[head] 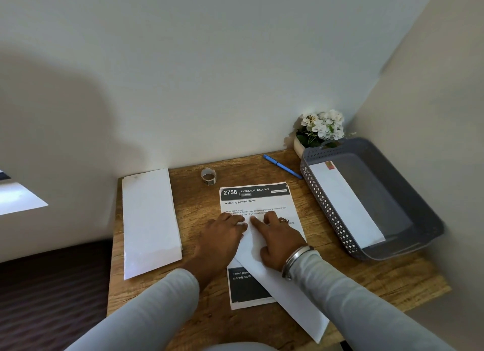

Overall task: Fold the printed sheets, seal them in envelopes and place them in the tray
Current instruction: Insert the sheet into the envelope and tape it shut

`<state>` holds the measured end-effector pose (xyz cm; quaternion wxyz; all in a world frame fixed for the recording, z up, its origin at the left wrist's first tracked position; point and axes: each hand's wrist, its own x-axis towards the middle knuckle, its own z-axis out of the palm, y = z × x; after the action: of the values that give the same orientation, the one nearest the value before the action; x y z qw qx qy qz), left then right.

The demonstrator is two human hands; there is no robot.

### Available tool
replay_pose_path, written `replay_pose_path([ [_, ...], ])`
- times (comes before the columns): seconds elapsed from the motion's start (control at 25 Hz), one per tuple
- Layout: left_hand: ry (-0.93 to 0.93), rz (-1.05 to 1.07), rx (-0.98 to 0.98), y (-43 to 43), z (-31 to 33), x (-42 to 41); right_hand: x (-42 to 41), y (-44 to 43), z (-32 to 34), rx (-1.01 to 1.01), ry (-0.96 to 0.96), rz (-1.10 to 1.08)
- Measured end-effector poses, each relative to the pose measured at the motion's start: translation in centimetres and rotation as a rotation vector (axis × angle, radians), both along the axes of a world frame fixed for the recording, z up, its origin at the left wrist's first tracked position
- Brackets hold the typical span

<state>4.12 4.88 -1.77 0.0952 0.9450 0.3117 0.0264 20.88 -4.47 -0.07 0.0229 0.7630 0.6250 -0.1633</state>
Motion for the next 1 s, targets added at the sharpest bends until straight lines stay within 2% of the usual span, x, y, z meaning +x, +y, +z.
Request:
replay_pose_path([
  [0.4,-0.019,0.042,0.064,-0.8,-0.5,0.0,0.3,-2.1,-0.4,0.11,0.004,0.047],
  [0.56,0.014,0.18,-0.123,-1.5,-0.1,0.2,0.1,-2.2,-0.6,0.134,0.101,-0.044],
  [0.76,-0.098,0.397,-0.434,-1.2,0.0,0.8,0.2,-2.0,-0.8,0.137,0.218,-0.125],
  [1.0,-0.143,0.4,-0.573,-0.1,1.0,0.9,1.3,-1.7,-0.7,0.117,0.402,-0.212],
])
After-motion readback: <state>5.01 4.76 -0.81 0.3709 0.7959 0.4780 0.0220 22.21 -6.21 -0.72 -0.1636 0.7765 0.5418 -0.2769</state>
